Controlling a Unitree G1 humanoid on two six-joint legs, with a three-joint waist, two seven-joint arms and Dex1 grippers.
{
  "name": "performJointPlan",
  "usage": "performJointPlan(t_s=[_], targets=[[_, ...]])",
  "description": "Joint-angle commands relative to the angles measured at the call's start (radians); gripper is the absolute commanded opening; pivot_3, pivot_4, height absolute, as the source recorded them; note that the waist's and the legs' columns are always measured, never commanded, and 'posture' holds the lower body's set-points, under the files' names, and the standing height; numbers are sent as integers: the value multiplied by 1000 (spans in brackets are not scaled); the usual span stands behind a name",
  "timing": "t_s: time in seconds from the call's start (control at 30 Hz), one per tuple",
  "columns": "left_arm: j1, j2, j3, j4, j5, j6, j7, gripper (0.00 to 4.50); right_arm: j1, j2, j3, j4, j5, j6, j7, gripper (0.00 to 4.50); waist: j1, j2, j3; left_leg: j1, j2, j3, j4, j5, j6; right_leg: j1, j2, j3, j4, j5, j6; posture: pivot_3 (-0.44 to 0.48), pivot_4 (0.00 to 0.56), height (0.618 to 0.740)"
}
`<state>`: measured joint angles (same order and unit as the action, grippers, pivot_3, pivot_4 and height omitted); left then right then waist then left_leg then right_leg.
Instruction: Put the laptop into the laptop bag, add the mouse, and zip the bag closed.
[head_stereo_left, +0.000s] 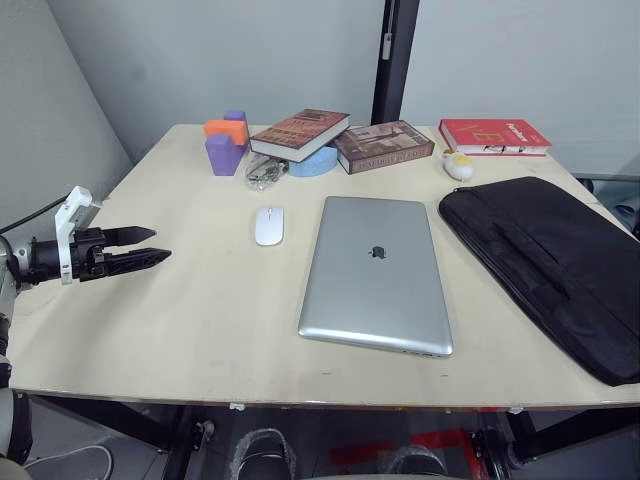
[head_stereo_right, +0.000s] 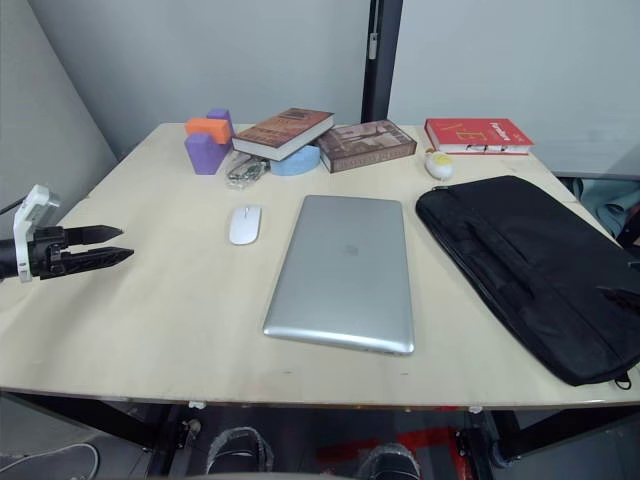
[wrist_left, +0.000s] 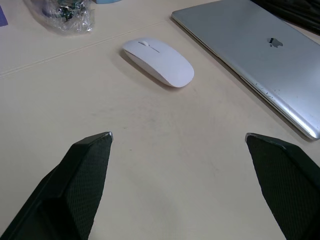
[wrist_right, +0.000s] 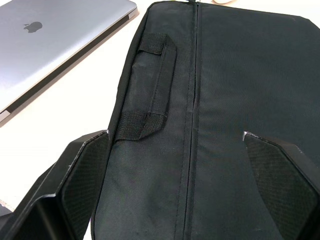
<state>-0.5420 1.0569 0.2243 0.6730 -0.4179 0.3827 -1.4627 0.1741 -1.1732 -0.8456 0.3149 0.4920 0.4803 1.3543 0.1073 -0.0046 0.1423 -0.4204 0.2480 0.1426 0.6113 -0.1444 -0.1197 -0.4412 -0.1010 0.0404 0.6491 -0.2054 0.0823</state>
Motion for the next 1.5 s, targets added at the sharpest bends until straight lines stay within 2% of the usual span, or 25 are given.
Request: performJointPlan(t_s=[0.03,0.2,0.47,0.83,0.93,1.2,1.3,1.5], targets=[[-5,2,9,-13,5,1,6,4473,-3,0,-19,-3,9,-9,6,4500,0,0,0,0,0,0,0,0,0,0,0,0,0,0,0,0,150,725],[11,-11,5,-63,-9,27,-5,4473,2,18,-19,-30,16,6,-4,4500,0,0,0,0,0,0,0,0,0,0,0,0,0,0,0,0,150,725],[-35,-71,-20,-71,-11,122,36,4473,-8,34,-23,-94,35,47,-37,4500,1,0,0,0,0,0,0,0,0,0,0,0,0,0,0,0,150,725],[-119,-239,-74,-164,-97,509,119,4473,-39,95,9,-262,83,133,-136,4500,7,0,0,0,0,0,2,0,1,1,0,0,1,0,-2,0,150,725],[-146,-292,-106,-156,-99,562,150,4500,-50,116,16,-316,105,145,-163,3732,8,0,0,0,0,0,2,1,1,1,0,0,1,0,-2,0,150,725],[-253,-439,-151,-59,-81,605,234,4500,-69,169,52,-483,191,215,-229,907,22,0,0,0,-1,-1,2,1,1,2,0,0,1,1,-2,0,150,725],[-307,-490,-139,34,-70,602,288,4500,-92,187,83,-535,215,231,-267,20,25,0,0,0,-1,-1,2,1,2,2,0,0,1,1,-2,0,150,725],[-408,-580,-110,255,-55,554,365,4500,-143,227,216,-580,185,214,-348,20,25,0,0,0,-1,-1,2,1,1,3,0,0,0,1,-2,0,150,725]])
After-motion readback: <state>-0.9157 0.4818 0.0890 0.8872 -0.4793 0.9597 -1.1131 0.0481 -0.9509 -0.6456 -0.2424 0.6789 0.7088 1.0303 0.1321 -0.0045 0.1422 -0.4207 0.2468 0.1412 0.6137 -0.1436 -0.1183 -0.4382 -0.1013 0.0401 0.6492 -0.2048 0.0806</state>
